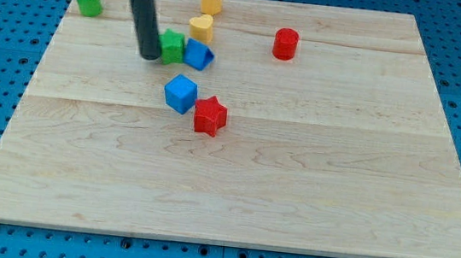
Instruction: Slide the yellow heart closer to the red circle
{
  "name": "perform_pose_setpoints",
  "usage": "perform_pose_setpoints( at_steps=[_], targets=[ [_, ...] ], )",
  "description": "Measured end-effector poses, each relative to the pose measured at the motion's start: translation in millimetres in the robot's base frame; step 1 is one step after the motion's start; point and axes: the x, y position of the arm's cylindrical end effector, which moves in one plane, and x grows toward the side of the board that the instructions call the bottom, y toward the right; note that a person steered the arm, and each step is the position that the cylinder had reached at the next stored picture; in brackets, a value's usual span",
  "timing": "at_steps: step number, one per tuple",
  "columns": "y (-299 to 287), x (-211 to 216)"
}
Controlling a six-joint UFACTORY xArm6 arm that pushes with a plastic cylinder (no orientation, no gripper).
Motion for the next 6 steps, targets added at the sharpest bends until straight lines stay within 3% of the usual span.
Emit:
perform_pose_setpoints(
  at_steps=[1, 4, 5, 6],
  targets=[
    [17, -5],
    [-40, -34],
    [-40, -51],
    [-3, -58]
  ],
)
